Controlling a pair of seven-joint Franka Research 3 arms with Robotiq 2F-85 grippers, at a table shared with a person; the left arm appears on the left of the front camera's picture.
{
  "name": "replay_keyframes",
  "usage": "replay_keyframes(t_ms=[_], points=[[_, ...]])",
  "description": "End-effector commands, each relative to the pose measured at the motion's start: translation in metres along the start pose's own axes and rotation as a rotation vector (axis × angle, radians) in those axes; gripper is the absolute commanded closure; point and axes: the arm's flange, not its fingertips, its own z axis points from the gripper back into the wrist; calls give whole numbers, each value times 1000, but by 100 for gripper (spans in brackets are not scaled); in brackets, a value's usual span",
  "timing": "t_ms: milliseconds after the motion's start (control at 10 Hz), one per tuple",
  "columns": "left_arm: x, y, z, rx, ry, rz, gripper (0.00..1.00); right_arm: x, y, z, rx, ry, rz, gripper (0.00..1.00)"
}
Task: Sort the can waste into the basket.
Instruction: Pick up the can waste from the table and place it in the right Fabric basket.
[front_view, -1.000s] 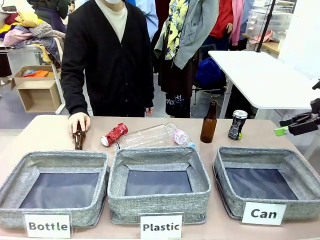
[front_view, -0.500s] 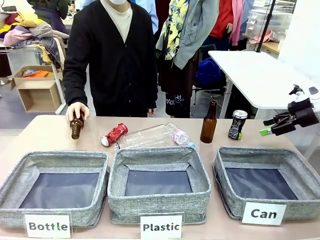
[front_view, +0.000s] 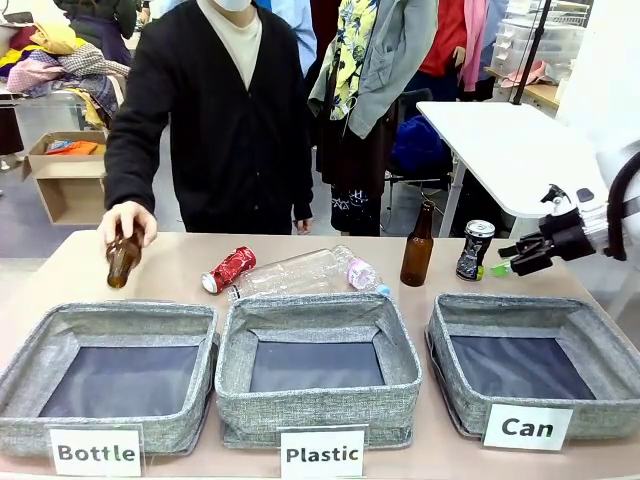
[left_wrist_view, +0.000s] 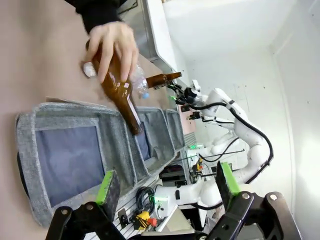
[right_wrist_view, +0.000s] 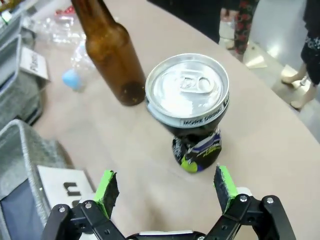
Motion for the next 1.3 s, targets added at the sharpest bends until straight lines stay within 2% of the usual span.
replay_keyframes(t_ms=[0,200,400,700,1000,1100,1200], points=[[-25,-27,43,-38,13,-19,0,-3,-12,-14,-34,-62,35,0],[-52,-48,103,-100,-22,-112,0,-2,-19,-31,-64,-136,32,0],[-80,-58,137,-186,18,-189,0,-2,-25,-45,-98,-199,20,0],[-88,-60,146,-217,71,-198,0,-1,-28,-54,-127,-296,30,0],[-78,-57,137,-210,90,-170,0,-2,-27,-58,-87,-294,38,0],[-75,-55,131,-209,104,-156,0,-2,-26,-57,-73,-292,43,10],[-71,-53,125,-186,104,-147,0,-3,-25,-56,-56,-287,53,59]])
